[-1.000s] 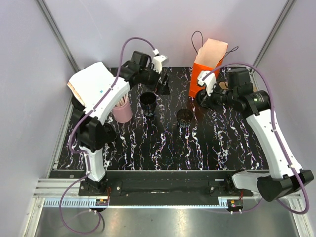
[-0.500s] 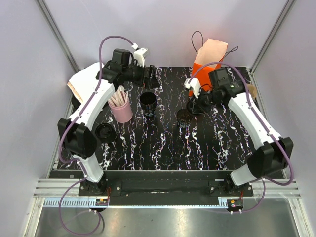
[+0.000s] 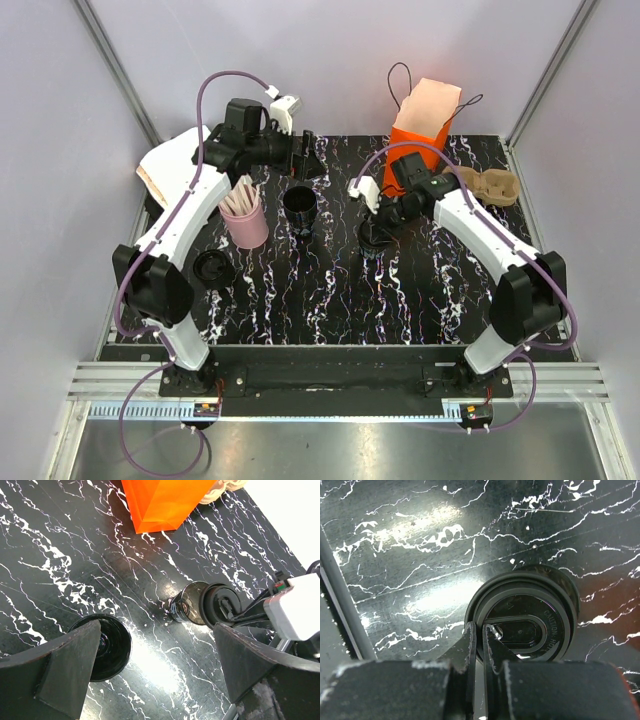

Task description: Pack the takeout coffee

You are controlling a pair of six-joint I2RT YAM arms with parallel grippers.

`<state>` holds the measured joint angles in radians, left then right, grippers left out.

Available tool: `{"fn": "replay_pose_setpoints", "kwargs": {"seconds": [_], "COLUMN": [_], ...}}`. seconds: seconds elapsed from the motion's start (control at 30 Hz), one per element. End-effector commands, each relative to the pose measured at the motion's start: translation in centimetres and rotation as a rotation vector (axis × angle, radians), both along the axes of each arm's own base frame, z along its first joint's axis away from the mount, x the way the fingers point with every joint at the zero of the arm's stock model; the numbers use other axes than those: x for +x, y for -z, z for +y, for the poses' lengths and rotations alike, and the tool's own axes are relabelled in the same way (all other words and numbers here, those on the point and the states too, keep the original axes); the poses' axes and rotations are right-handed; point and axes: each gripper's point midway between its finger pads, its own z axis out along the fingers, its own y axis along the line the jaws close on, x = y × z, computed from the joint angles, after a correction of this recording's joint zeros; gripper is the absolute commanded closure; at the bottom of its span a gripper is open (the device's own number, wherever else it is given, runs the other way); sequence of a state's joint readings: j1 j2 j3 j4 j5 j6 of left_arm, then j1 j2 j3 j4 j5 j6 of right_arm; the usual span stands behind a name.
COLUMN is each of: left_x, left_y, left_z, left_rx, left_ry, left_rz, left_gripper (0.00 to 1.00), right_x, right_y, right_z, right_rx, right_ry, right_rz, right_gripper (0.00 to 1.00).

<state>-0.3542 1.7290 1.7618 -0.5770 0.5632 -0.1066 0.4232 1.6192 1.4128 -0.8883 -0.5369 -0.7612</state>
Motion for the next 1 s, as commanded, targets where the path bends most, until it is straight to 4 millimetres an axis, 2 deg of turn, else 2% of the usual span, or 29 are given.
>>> {"fn": "replay_pose_setpoints", "kwargs": {"seconds": [0.0,0.2,0.67,0.97], "left_x": [-0.7,-0.8,-0.8,-0.9], "left_y": [-3.0,-3.1,-2.9,-2.9], "left_z": [-0.2,-0.1,-0.1,-0.2], "left_rx": [-0.048,-0.052,-0.056,-0.057], "left_ry": [0.020,0.017,0.019,0.023], "left_rz": [-0.081,-0.084,-0.077,-0.075], "left_gripper": [0.01,0.01,0.01,0.01], "right_x": [1.7,2.4,1.3,1.5], "right_y": [0.2,1.0,1.9,2.5], "right_z": [1.1,1.3,0.6,0.4], "right_rx": [0.001,-0.015,-0.048,-0.066], "right_ry": [0.003,0.001,-0.030,-0.027], "right_rz": [-0.083,-0.097,-0.068,-0.062], "right_gripper": [1.00,1.00,1.00,1.00]}}
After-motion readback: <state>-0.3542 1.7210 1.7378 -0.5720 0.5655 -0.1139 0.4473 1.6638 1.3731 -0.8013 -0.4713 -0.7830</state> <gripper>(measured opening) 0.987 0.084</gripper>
